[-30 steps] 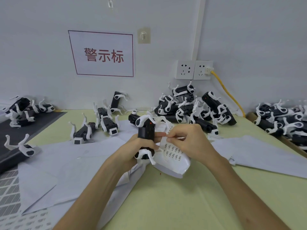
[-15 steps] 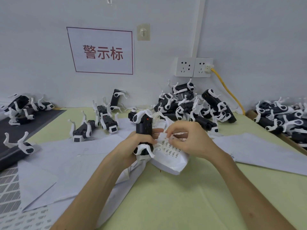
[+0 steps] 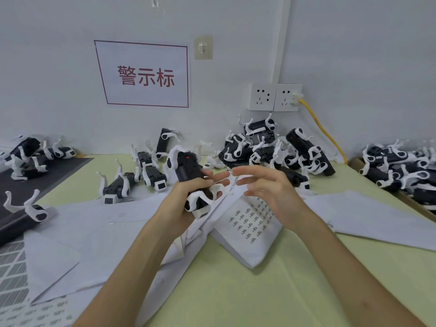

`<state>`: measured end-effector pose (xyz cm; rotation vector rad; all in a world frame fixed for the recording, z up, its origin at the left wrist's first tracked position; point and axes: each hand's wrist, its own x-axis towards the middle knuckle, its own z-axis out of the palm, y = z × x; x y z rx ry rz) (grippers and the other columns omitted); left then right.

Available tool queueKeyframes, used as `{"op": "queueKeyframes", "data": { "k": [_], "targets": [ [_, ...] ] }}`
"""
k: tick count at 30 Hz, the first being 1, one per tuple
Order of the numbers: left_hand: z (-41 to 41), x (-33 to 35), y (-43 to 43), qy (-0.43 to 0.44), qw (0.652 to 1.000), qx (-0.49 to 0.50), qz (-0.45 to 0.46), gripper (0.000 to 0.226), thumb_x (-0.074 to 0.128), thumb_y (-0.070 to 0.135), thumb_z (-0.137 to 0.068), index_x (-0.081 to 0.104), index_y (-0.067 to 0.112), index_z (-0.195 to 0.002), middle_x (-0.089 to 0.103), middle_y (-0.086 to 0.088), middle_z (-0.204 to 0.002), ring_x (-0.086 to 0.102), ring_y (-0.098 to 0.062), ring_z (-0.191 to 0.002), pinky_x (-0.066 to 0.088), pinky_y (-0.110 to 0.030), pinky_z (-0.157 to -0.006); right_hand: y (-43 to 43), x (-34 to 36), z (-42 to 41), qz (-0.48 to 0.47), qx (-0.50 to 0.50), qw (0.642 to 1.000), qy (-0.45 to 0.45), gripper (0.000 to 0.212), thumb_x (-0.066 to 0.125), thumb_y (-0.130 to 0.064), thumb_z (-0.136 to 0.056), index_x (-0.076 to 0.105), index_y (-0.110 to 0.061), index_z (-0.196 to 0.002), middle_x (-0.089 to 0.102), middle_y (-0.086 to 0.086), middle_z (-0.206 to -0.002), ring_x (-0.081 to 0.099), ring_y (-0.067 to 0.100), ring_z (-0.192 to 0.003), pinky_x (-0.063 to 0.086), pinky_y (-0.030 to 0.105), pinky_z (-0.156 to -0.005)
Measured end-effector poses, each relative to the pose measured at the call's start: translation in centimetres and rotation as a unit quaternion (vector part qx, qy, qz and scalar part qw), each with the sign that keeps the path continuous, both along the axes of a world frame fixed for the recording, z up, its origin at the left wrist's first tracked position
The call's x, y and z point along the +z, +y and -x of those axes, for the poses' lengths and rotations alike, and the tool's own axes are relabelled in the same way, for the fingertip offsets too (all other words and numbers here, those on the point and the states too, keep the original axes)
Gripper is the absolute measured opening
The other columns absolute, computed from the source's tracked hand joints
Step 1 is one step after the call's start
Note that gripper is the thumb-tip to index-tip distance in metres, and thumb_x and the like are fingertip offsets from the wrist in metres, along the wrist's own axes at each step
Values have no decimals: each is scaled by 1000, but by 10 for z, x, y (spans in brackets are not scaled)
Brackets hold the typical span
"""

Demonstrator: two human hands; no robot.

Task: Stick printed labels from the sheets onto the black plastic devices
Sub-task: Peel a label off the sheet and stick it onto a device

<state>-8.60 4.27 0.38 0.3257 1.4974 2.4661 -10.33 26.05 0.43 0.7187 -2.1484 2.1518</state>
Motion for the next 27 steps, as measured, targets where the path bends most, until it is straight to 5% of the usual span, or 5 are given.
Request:
{"op": "queueKeyframes", "data": {
  "k": [8, 11, 17, 20, 27],
  "targets": [
    [-2, 1, 3, 6, 999, -24, -41, 17, 61, 8, -85, 74, 15, -94, 70, -10, -131, 65, -23, -125, 55, -34, -98, -3, -1, -2, 5, 9, 1000, -12, 38, 59, -14, -79, 79, -28, -109, 74, -2, -117, 68, 12, -100, 52, 26, -81],
    [-2, 0, 3, 4, 998, -14, -64, 13, 63, 5, -84, 65, 14, -93, 70, -13, -129, 66, -26, -123, 58, -35, -93, -3, -1, -2, -7, -2, 1000, -8, 37, 60, -16, -80, 79, -29, -109, 74, -3, -116, 69, 14, -100, 51, 27, -84],
    [-2, 1, 4, 39, 999, -4, 2, 22, 64, 3, -84, 56, 8, -103, 71, -13, -127, 69, -25, -118, 57, -32, -87, -9, -4, -3, -76, -174, 975, 116, 21, 70, -9, -91, 78, -28, -96, 77, -12, -97, 70, 14, -89, 54, 28, -84],
    [-2, 1, 8, 72, 997, 12, 39, 15, 66, 4, -79, 65, 11, -93, 72, -16, -123, 69, -31, -118, 51, -42, -102, -11, -3, -5, -67, -213, 958, 181, 22, 73, -9, -91, 76, -30, -92, 76, -12, -91, 70, 11, -84, 56, 25, -79],
    [-5, 1, 12, 108, 989, 21, 101, 23, 70, 9, -80, 77, 31, -78, 78, -7, -106, 72, -27, -110, 60, -32, -89, -15, -2, -11, -100, -219, 957, 164, 14, 79, -16, -86, 76, -29, -88, 74, -16, -87, 69, 12, -75, 59, 33, -74]
  ]
}}
